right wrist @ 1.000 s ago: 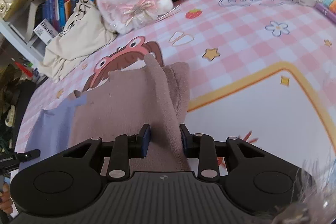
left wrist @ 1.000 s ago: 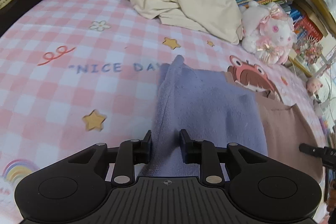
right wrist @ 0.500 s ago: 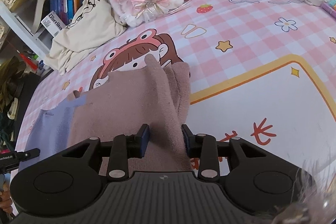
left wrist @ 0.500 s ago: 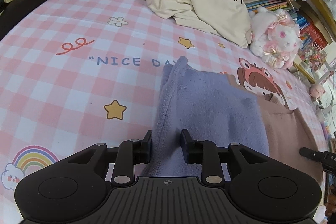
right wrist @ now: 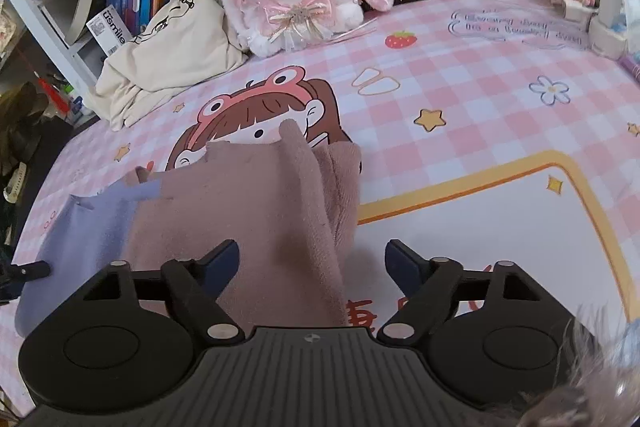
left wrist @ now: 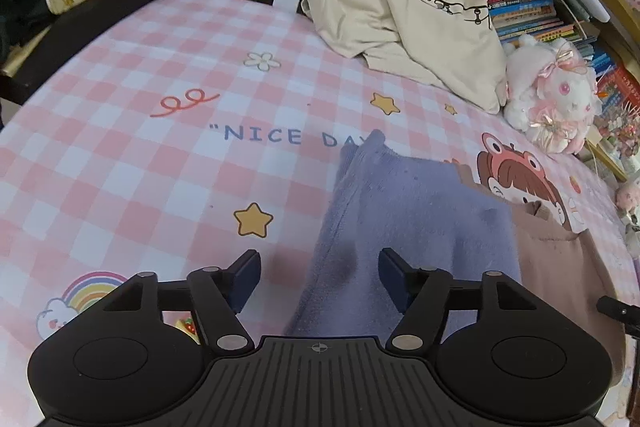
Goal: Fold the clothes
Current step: 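Move both tools to the folded edge of the lavender sweater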
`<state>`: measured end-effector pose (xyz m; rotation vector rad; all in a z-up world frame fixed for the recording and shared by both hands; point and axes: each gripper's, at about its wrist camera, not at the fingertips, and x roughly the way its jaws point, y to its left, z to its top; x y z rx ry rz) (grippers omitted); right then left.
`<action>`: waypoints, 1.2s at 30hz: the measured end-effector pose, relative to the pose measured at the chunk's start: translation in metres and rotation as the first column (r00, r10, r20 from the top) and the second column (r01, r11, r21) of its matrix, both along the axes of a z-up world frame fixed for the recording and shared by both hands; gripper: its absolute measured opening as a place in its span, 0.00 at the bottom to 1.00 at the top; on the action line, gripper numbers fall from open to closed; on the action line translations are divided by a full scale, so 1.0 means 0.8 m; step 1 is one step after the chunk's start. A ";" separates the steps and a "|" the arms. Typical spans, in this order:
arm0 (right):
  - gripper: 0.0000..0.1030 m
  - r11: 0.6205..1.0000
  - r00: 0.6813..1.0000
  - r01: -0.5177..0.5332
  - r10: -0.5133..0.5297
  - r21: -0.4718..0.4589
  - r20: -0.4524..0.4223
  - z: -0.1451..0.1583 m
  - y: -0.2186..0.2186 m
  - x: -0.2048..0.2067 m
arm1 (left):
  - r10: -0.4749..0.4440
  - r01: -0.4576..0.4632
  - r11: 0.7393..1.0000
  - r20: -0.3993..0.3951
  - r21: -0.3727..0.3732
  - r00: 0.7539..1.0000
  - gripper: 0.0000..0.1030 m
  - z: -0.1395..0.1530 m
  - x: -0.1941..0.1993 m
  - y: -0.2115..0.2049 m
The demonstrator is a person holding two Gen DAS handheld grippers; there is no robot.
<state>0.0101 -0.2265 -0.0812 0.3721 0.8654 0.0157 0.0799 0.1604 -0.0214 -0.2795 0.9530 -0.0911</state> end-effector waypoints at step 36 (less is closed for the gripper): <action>0.89 0.949 0.998 0.063 -0.052 -0.310 0.045 0.032 0.289 -0.131 | -0.383 0.371 0.922 0.113 0.114 0.917 0.92 0.000 -0.049 0.080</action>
